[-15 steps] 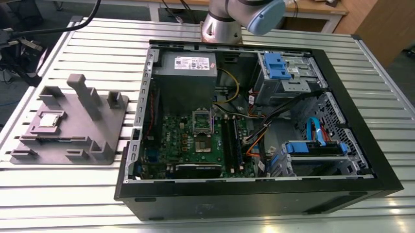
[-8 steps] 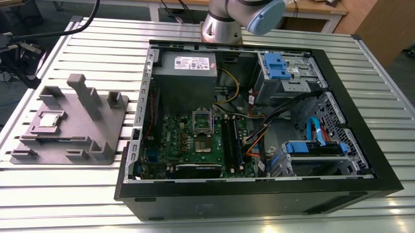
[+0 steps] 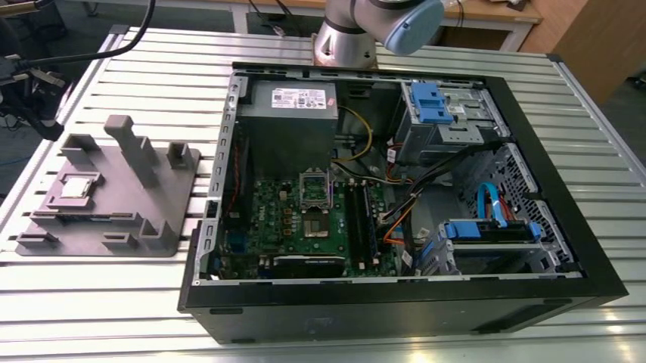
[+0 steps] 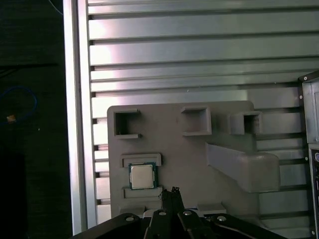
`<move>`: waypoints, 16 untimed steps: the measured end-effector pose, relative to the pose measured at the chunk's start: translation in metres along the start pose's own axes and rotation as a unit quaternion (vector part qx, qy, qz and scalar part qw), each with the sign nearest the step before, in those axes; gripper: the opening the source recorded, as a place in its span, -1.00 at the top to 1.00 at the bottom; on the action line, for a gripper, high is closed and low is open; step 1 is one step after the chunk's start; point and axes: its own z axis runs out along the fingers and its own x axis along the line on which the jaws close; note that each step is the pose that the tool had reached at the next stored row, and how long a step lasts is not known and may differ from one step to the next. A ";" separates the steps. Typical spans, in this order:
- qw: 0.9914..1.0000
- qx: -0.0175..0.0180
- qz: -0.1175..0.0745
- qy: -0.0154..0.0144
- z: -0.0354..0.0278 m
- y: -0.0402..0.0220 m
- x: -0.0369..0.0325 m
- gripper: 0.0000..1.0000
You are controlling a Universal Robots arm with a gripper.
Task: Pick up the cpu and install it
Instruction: 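Pick up the cpu and move it towards the insertion slot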
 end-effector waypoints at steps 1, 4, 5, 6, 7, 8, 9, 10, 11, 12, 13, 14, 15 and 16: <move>1.000 0.000 0.000 0.000 0.0001 -0.0001 0.0004 0.79; 1.000 0.000 0.000 0.000 0.0011 -0.0013 0.0024 0.79; 1.000 0.000 0.000 0.000 0.0019 -0.0016 0.0032 0.79; 1.000 0.000 0.000 0.000 0.0028 -0.0019 0.0041 0.79; 1.000 0.000 0.000 0.000 0.0041 -0.0021 0.0050 0.79; 1.000 0.000 0.000 0.000 0.0053 -0.0024 0.0060 0.79; 1.000 0.000 0.000 0.001 0.0068 -0.0027 0.0071 0.79; 1.000 0.000 0.000 0.001 0.0082 -0.0030 0.0083 0.79; 1.000 0.000 0.000 0.001 0.0096 -0.0033 0.0093 0.79; 1.000 0.000 0.000 0.002 0.0109 -0.0036 0.0101 0.79; 1.000 0.000 0.000 0.002 0.0122 -0.0038 0.0109 0.79; 1.000 0.000 0.000 0.003 0.0135 -0.0040 0.0116 0.79; 1.000 0.000 0.000 0.003 0.0148 -0.0041 0.0122 0.79; 1.000 0.000 0.000 0.004 0.0162 -0.0042 0.0127 0.79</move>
